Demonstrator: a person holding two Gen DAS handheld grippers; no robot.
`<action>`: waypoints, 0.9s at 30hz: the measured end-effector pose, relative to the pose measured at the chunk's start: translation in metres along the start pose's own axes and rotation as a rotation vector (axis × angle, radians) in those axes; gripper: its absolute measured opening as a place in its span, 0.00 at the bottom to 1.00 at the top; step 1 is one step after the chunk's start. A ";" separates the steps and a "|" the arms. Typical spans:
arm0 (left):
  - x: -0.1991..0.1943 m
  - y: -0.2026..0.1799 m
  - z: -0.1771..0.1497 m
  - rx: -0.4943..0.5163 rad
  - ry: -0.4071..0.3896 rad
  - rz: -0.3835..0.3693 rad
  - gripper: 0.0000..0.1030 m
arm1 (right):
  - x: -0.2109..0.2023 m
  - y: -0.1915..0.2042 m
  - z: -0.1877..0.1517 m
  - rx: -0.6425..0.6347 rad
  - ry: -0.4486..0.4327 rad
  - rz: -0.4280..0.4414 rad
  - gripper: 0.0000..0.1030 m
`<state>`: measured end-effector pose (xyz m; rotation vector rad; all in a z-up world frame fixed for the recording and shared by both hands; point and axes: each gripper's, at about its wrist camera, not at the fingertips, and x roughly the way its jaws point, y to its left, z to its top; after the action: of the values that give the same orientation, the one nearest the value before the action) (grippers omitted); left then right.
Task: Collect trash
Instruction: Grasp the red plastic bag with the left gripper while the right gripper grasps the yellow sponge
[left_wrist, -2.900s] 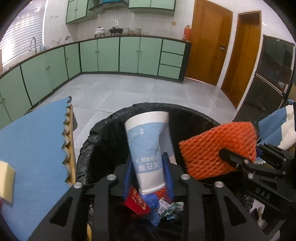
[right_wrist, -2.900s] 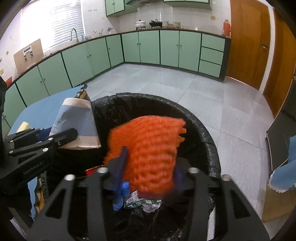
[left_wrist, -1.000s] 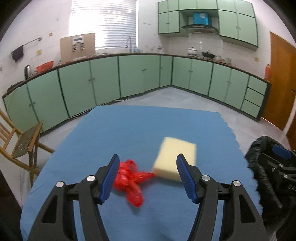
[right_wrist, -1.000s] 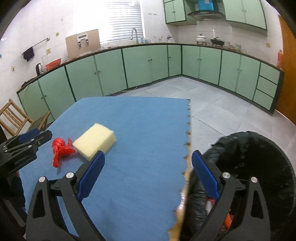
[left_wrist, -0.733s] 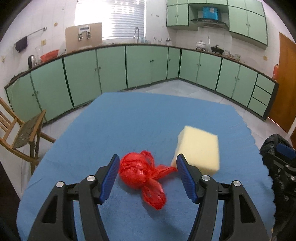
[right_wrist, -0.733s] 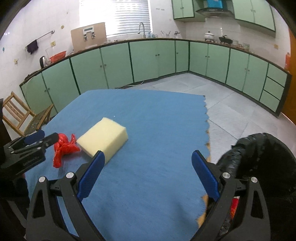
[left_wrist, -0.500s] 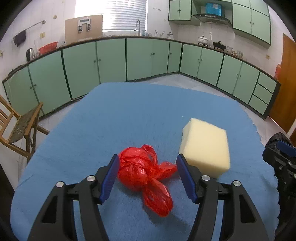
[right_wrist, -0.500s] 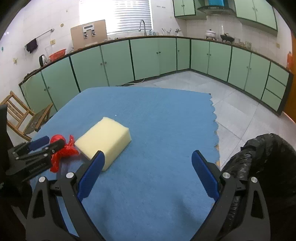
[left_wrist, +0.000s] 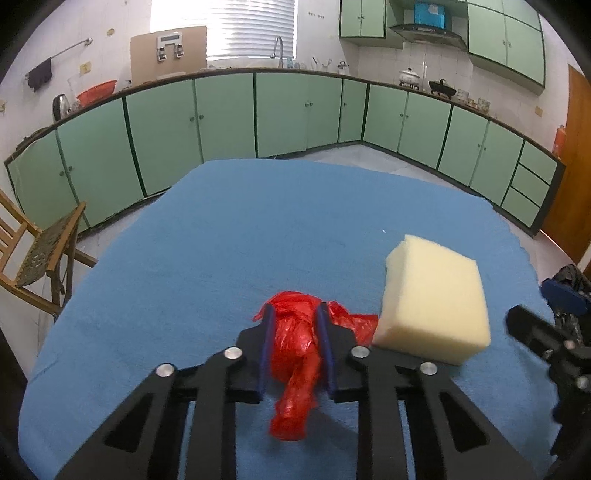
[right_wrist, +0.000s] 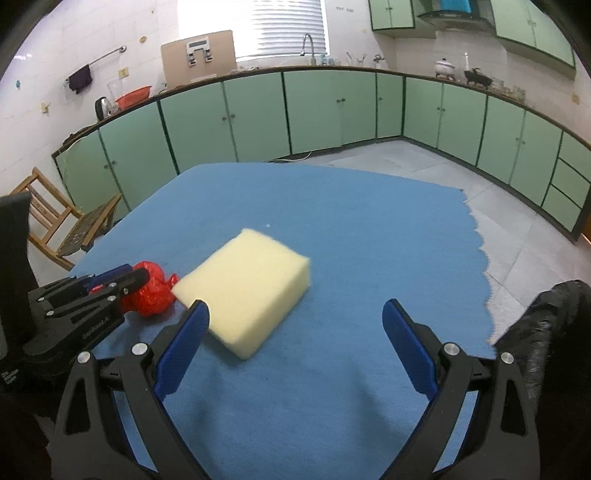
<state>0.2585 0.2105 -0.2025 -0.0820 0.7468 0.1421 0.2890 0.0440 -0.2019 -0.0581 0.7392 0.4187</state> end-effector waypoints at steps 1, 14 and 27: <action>-0.002 0.000 -0.001 0.005 -0.006 0.002 0.17 | 0.003 0.004 0.000 -0.004 0.003 0.005 0.86; -0.016 0.018 -0.007 -0.009 -0.034 0.023 0.07 | 0.029 0.016 -0.001 0.007 0.057 0.012 0.78; -0.012 0.012 -0.009 -0.010 -0.033 0.021 0.07 | 0.028 0.018 -0.001 0.025 0.086 0.107 0.47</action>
<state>0.2422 0.2197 -0.2014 -0.0811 0.7137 0.1664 0.2995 0.0697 -0.2196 -0.0126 0.8344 0.5116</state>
